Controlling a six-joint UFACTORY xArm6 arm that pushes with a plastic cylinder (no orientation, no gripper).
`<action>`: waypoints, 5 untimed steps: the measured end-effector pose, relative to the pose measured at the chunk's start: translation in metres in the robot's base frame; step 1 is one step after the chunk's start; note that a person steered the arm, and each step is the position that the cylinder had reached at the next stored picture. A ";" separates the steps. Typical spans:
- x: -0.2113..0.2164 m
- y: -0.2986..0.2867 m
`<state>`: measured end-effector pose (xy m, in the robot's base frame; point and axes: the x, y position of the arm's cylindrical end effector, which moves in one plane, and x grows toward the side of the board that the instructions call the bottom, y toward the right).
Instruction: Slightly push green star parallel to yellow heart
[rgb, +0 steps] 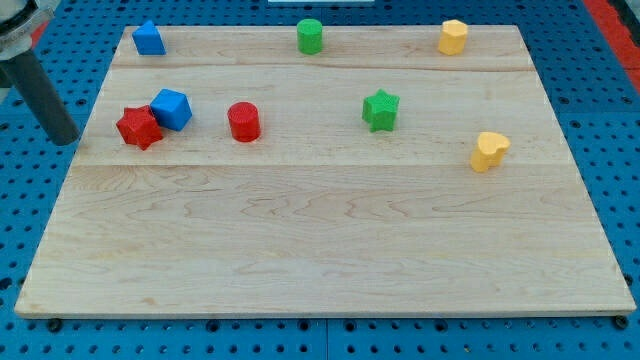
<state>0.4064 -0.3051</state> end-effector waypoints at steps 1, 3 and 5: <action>-0.030 0.001; -0.114 0.012; -0.115 0.029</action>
<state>0.2918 -0.2762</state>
